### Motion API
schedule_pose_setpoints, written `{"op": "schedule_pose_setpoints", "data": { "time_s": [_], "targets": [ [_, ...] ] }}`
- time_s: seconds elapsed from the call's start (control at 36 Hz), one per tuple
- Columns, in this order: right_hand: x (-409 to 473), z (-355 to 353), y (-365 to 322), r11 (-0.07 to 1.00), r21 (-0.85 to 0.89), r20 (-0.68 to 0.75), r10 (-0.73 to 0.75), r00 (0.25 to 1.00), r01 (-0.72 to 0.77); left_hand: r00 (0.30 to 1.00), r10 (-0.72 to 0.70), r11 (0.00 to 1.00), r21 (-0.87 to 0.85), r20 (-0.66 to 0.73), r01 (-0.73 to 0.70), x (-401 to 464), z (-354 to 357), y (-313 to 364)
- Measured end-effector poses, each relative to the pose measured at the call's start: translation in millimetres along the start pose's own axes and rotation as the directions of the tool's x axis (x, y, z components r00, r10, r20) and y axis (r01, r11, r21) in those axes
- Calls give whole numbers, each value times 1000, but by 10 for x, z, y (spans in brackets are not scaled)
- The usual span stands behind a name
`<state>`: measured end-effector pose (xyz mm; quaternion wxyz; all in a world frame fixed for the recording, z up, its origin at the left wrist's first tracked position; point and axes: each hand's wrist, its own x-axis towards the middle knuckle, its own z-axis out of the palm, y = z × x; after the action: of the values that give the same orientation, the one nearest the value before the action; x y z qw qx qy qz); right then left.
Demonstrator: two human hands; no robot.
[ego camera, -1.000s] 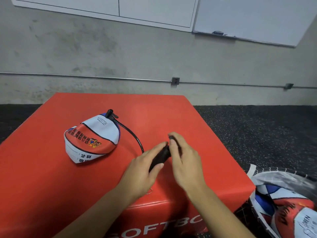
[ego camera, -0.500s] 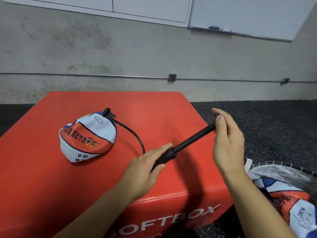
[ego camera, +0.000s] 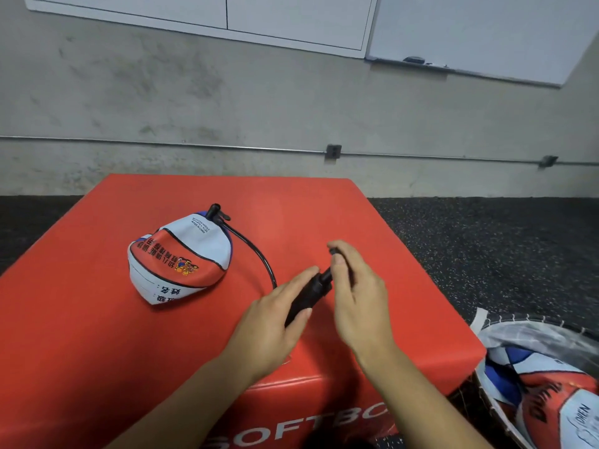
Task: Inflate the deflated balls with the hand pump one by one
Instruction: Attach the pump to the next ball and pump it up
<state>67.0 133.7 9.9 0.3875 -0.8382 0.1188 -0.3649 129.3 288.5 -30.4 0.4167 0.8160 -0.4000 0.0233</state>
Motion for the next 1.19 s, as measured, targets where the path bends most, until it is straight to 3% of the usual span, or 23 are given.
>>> {"op": "schedule_pose_setpoints", "data": {
  "time_s": [0.33, 0.56, 0.75, 1.03, 1.19],
  "targets": [
    [-11, -87, -2, 997, -65, 86, -32, 996, 38, 1000, 0, 1000, -13, -14, -1, 20, 1, 0],
    [340, -603, 34, 983, 175, -231, -10, 973, 51, 998, 37, 996, 76, 56, -41, 27, 32, 46],
    [409, -665, 146, 936, 353, -294, 105, 950, 5, 996, 51, 994, 97, 71, -58, 39, 32, 58],
    [143, -93, -12, 985, 168, -100, -29, 995, 46, 1000, 17, 1000, -1, 12, -17, 10, -7, -10],
    [-28, 38, 108, 999, 49, 26, -22, 999, 21, 1000, 9, 1000, 0, -21, -9, 38, 57, -50]
  ]
}}
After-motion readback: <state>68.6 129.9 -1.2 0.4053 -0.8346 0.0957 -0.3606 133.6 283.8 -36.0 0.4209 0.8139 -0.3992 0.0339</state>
